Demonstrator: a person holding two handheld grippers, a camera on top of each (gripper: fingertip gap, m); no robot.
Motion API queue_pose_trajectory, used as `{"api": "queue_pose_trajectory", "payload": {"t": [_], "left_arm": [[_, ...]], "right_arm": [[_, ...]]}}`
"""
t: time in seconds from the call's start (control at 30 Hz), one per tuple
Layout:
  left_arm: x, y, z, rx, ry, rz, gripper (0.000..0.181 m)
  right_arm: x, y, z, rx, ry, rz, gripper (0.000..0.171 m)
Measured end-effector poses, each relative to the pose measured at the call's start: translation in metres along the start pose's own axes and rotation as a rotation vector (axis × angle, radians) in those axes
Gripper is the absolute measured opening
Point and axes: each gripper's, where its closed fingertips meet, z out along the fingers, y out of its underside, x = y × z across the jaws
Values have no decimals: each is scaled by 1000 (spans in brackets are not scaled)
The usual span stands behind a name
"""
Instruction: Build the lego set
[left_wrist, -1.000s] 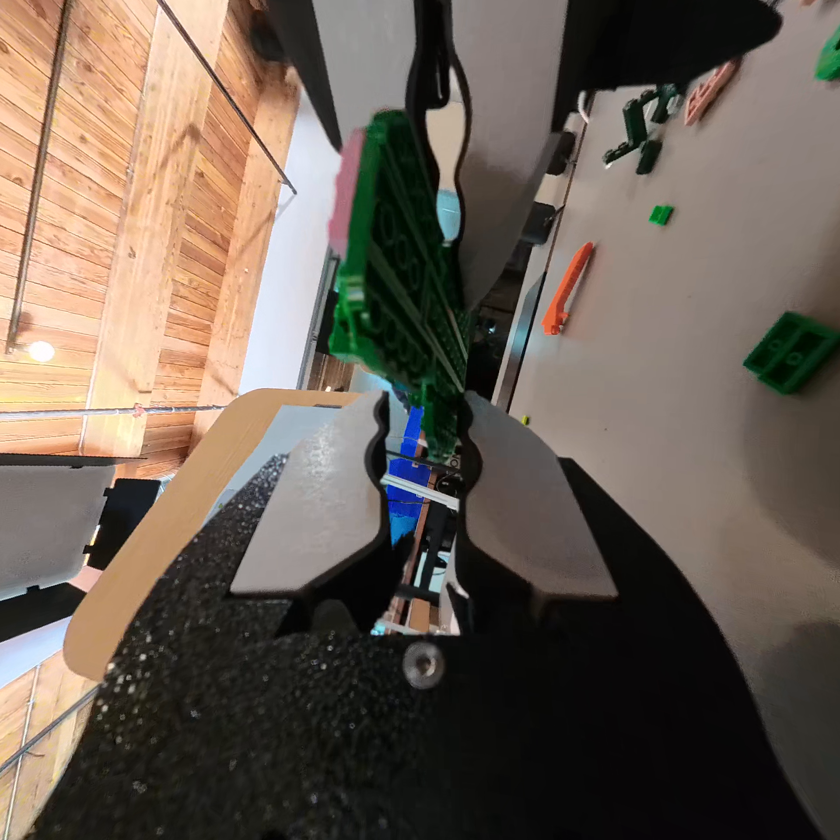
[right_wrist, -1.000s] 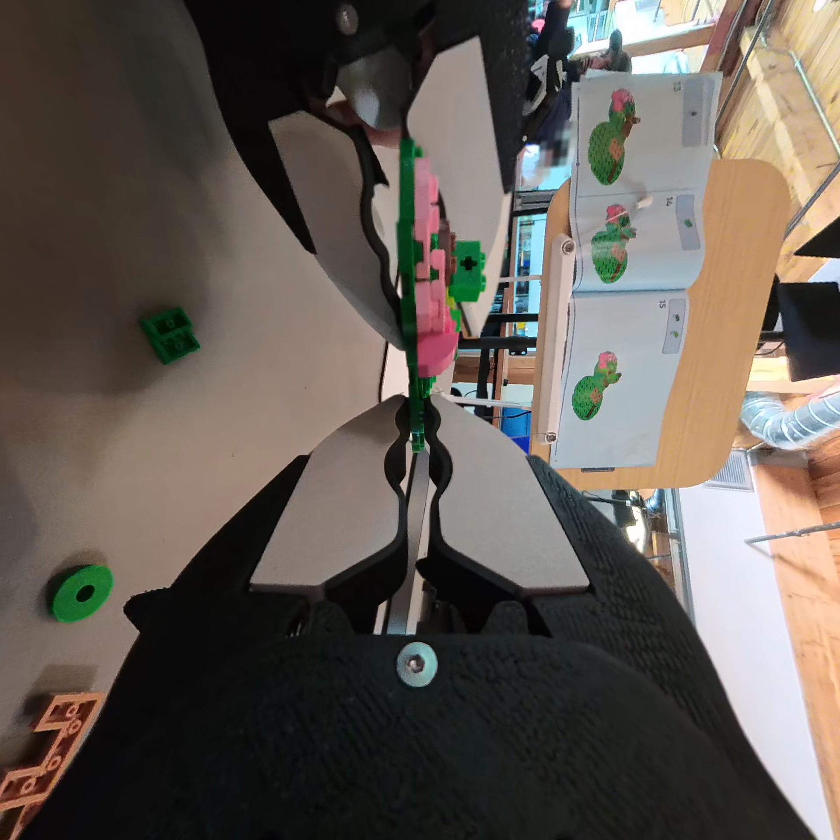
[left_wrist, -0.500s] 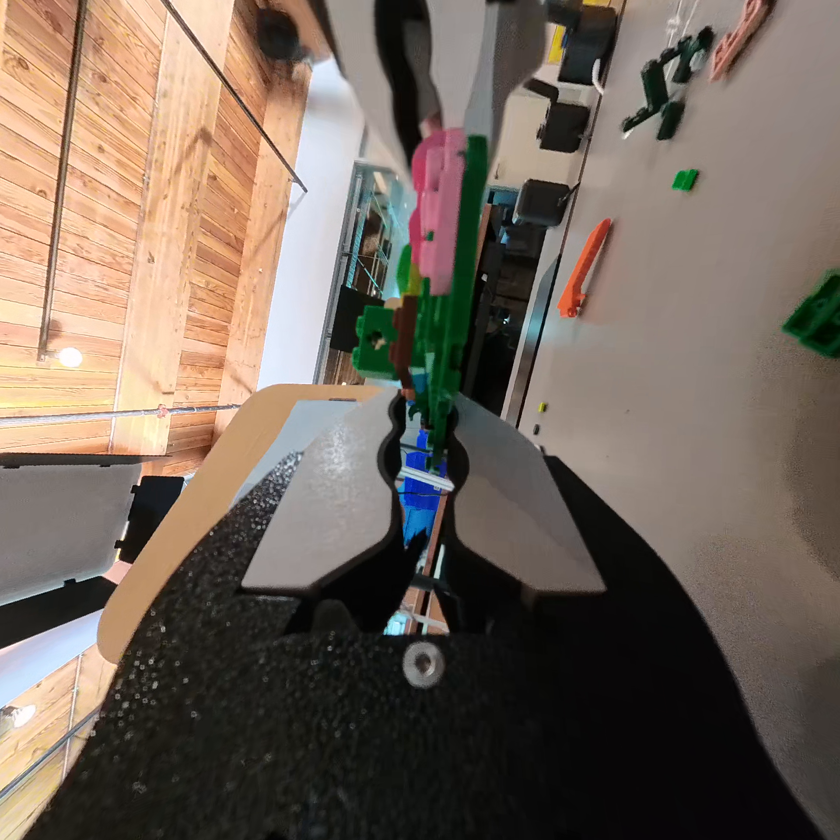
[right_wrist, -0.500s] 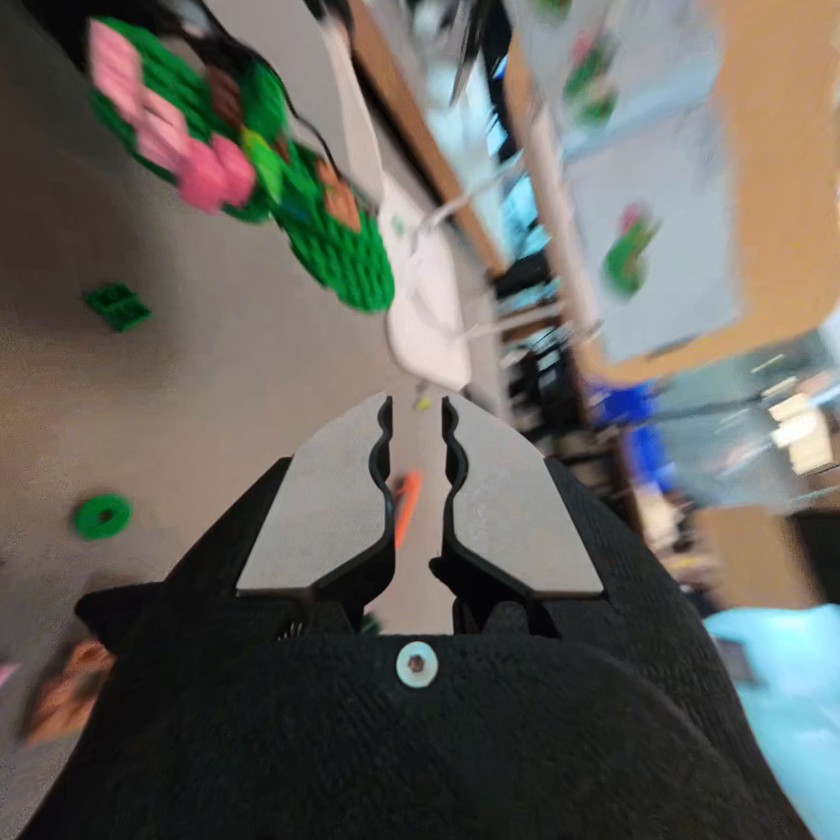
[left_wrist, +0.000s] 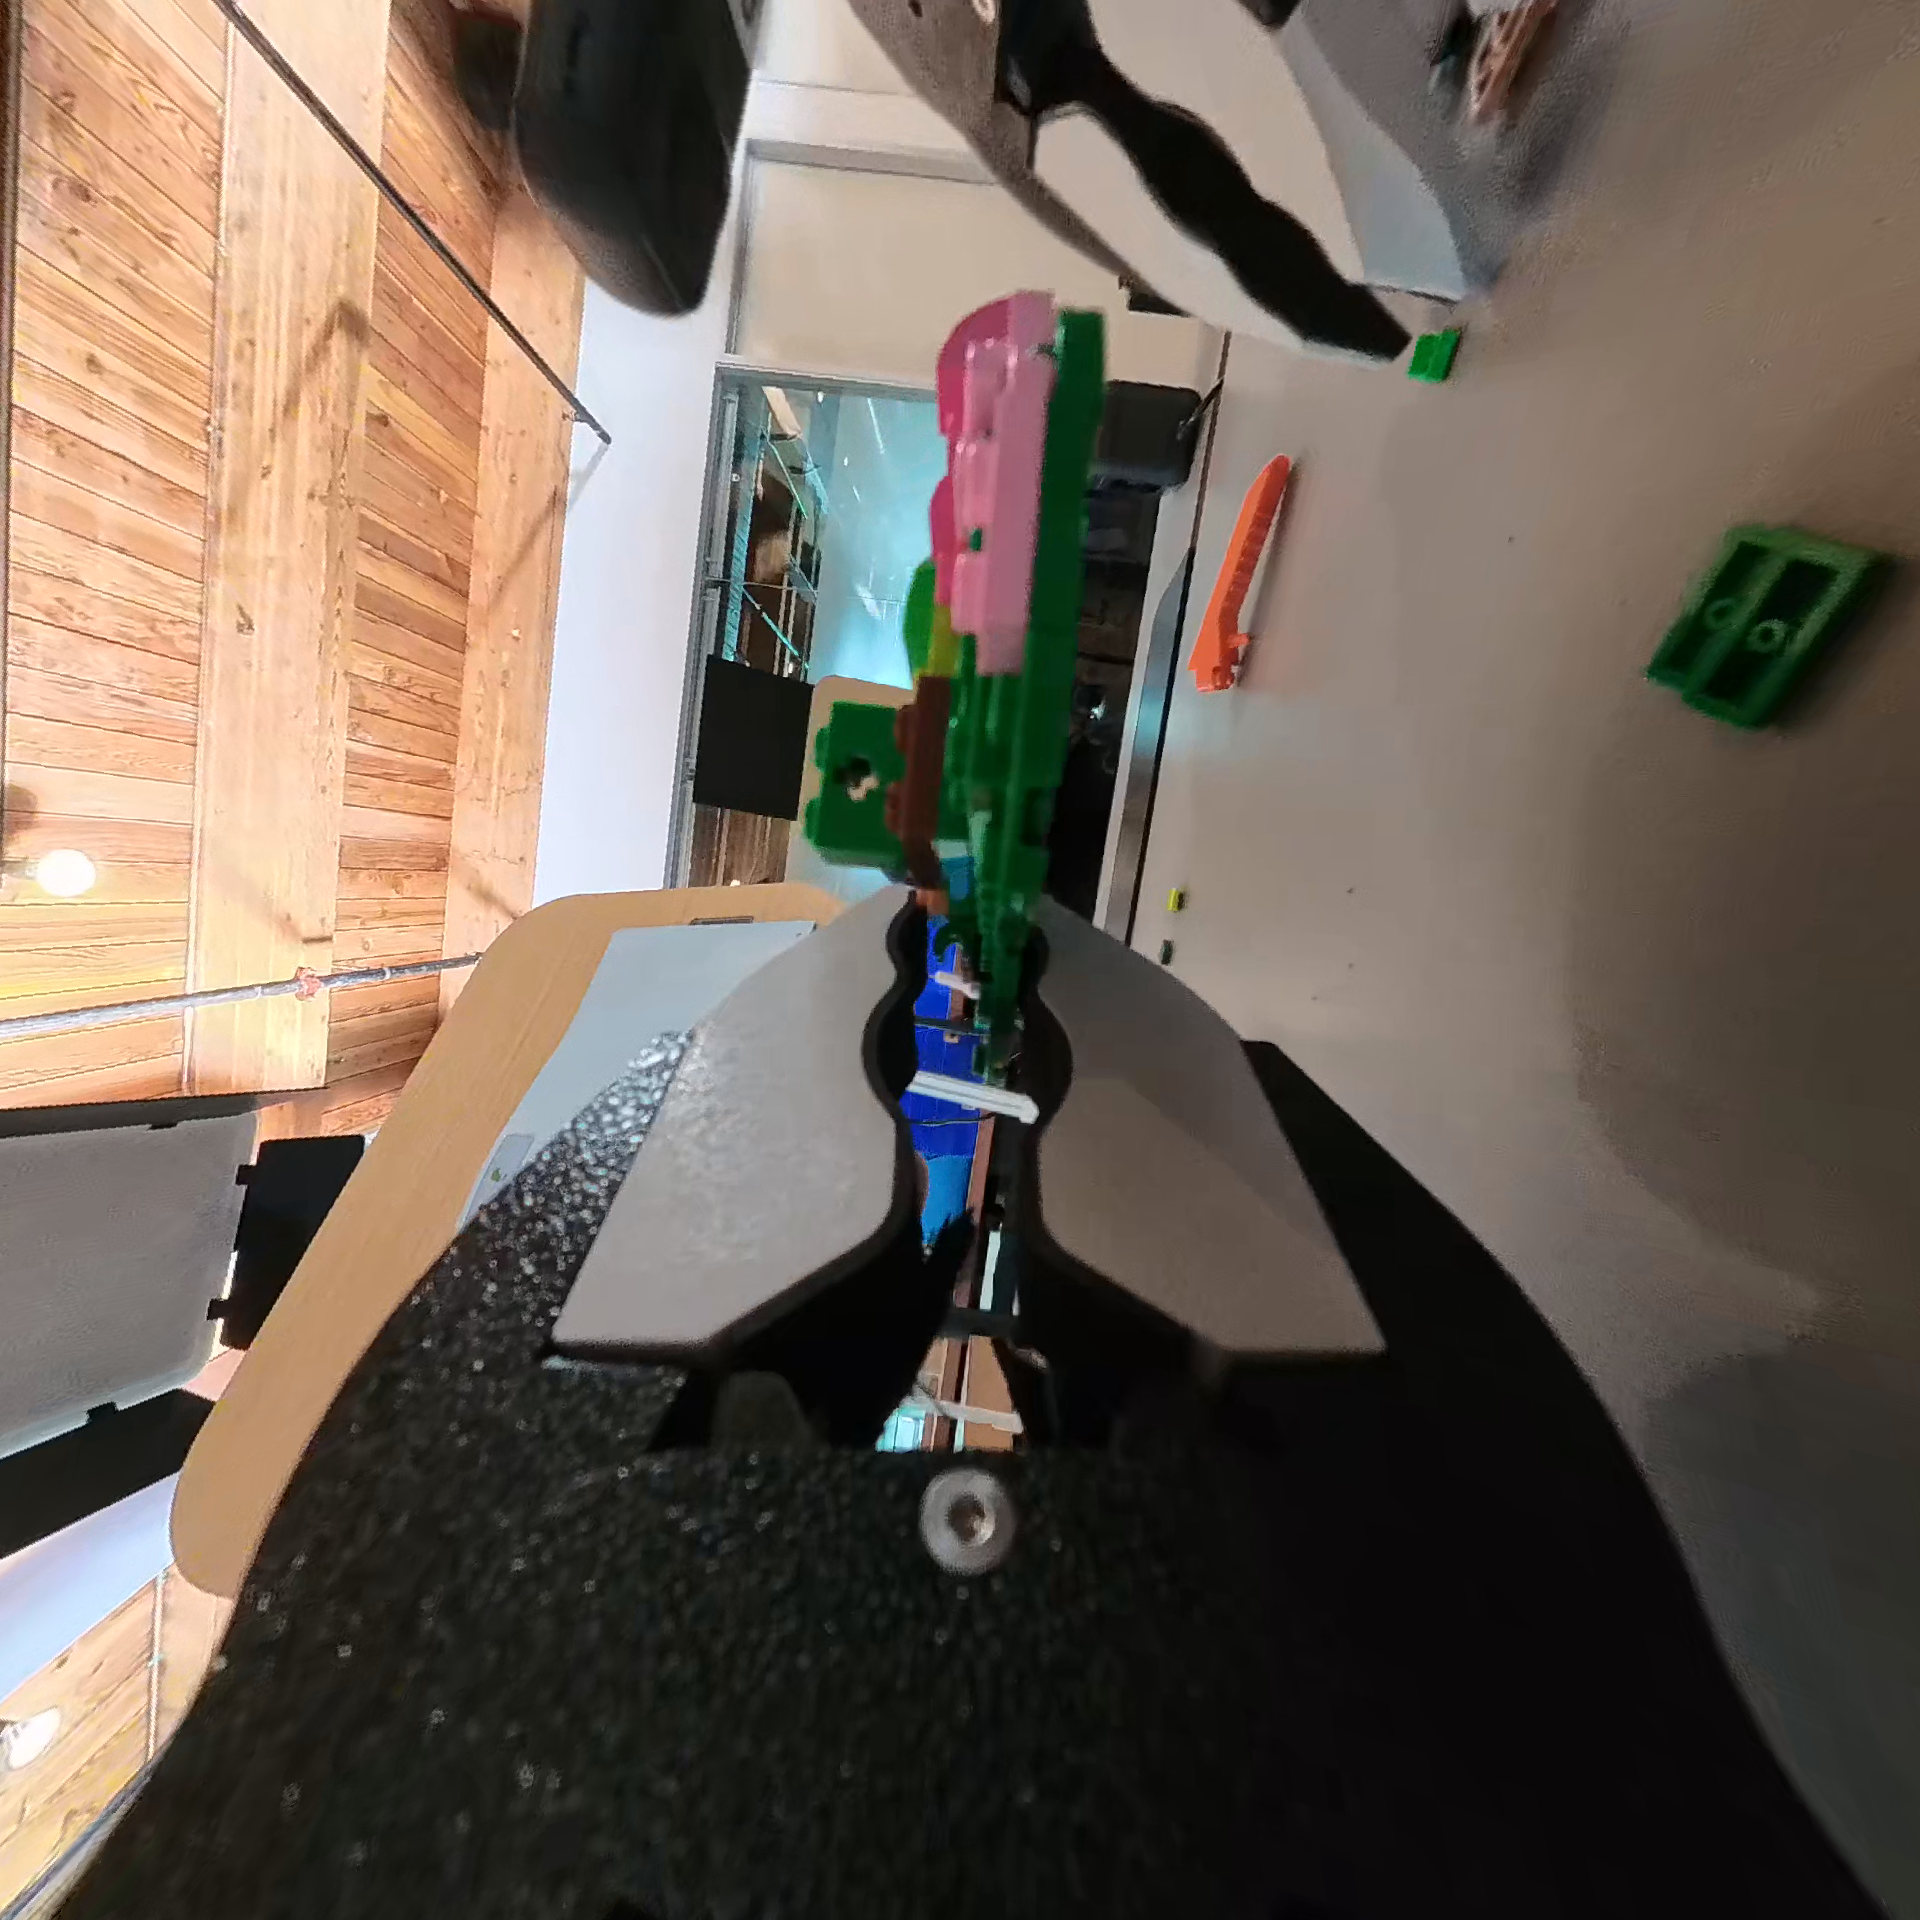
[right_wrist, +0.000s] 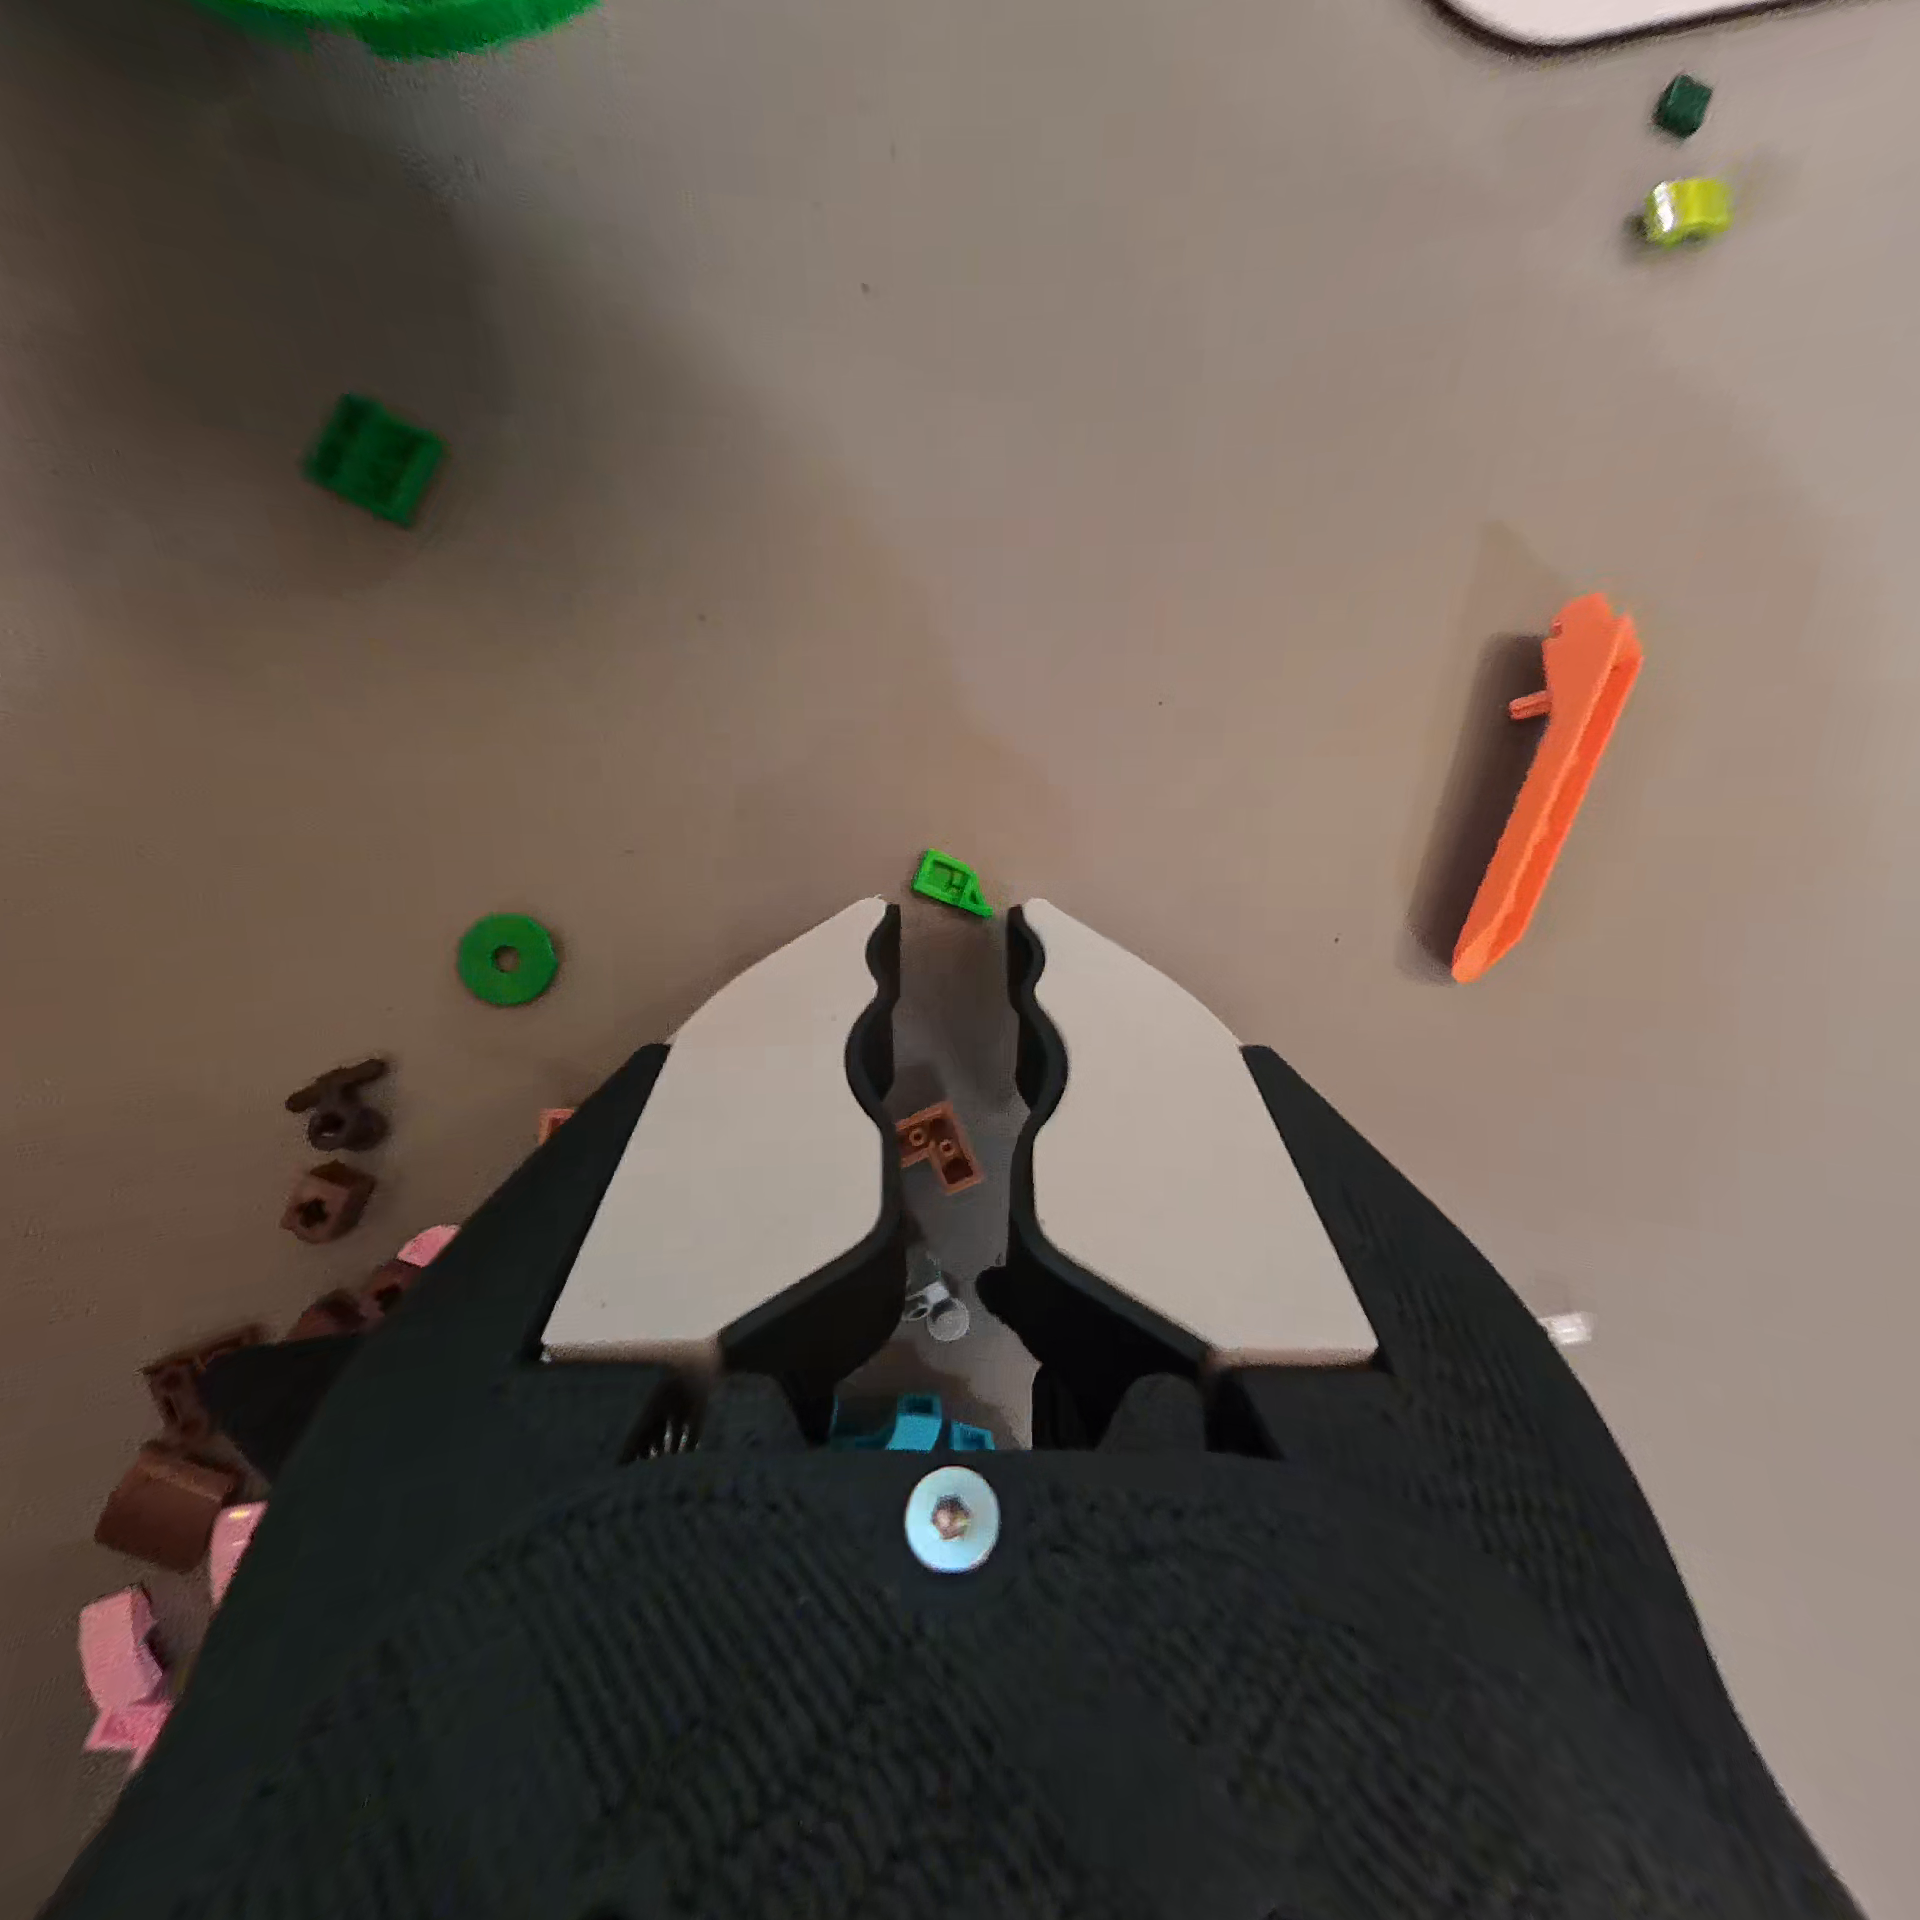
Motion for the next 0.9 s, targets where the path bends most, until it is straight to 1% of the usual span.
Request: {"api": "queue_pose_trajectory", "payload": {"t": [0.03, 0.1, 0.17, 0.3, 0.4, 0.53, 0.63, 0.7, 0.77, 0.83, 0.9], "left_arm": [[1, 0, 0, 1, 5, 2, 14], [3, -1, 0, 4, 15, 7, 14], [4, -3, 0, 9, 21, 11, 14], [6, -4, -1, 13, 39, 15, 14], [10, -4, 0, 11, 62, 8, 14], [15, -6, 0, 11, 109, -33, 14], [17, -9, -1, 26, 126, -46, 14], [19, -11, -1, 32, 139, -44, 14], [21, -9, 0, 22, 143, -32, 15], [21, -7, 0, 11, 143, -24, 15], [20, -4, 0, -1, 144, -17, 14]], "right_arm": [[1, -1, 1, -3, -8, -2, 18], [4, -2, 1, -10, -9, -13, 17], [4, -2, 3, -27, -13, -41, 9], [1, -7, 5, -31, -1, -103, 2], [-1, -18, 3, 13, 44, -160, 2], [-12, -46, -10, 110, 196, -373, 2], [-21, -64, -18, 124, 321, -566, 2], [-28, -70, -21, 110, 353, -647, 2], [-27, -68, -22, 52, 381, -705, 2], [-13, -53, -20, -118, 427, -789, 2], [-6, -29, -16, -324, 374, -833, 2]]}}
